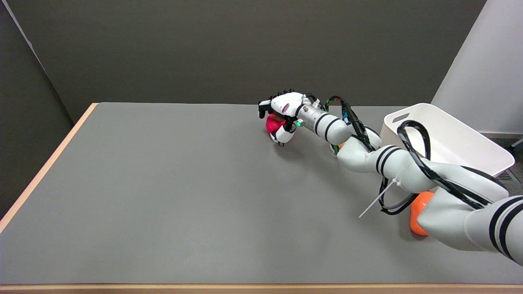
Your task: Pick up tomato.
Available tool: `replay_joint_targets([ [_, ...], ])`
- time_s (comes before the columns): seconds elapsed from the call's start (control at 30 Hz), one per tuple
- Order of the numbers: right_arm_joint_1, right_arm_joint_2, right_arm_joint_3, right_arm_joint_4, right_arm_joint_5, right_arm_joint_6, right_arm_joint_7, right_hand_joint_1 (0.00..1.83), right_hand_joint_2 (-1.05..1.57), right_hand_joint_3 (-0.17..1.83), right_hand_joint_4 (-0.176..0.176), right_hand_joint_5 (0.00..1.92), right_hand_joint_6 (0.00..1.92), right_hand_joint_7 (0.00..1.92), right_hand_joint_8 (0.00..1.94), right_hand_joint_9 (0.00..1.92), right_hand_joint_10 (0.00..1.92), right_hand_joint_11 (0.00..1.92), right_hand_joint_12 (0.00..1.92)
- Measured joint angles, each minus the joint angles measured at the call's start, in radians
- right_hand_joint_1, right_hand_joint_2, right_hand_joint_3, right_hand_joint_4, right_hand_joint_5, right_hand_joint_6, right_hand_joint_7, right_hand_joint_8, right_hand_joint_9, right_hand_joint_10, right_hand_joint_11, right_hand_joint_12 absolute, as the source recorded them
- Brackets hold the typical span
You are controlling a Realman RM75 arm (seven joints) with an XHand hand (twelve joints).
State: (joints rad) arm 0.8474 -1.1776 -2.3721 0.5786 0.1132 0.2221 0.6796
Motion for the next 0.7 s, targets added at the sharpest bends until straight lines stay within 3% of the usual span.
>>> replay_joint_targets([
  [0.27,-0.007,0.003,0.003,0.015,0.0,-0.011,-0.001,1.24,0.78,1.01,0.176,0.52,1.29,0.66,0.98,0.66,1.17,0.71,1.66],
  [0.33,-0.009,0.003,0.003,0.018,0.0,-0.014,-0.001,1.31,1.07,0.38,-0.094,0.61,1.58,0.76,1.17,0.68,1.38,0.76,1.68],
  [0.37,-0.011,0.004,0.004,0.021,0.001,-0.017,-0.001,1.33,1.15,0.2,-0.176,0.64,1.66,0.8,1.22,0.69,1.44,0.79,1.69],
  [0.5,-0.015,0.005,0.009,0.031,0.001,-0.021,-0.001,1.34,1.12,0.22,-0.162,0.61,1.64,0.82,1.23,0.8,1.36,0.89,1.56],
  [0.7,-0.024,0.009,0.017,0.049,0.001,-0.031,-0.002,1.35,1.05,0.32,-0.155,0.62,1.57,0.86,1.22,0.84,1.36,0.93,1.67],
])
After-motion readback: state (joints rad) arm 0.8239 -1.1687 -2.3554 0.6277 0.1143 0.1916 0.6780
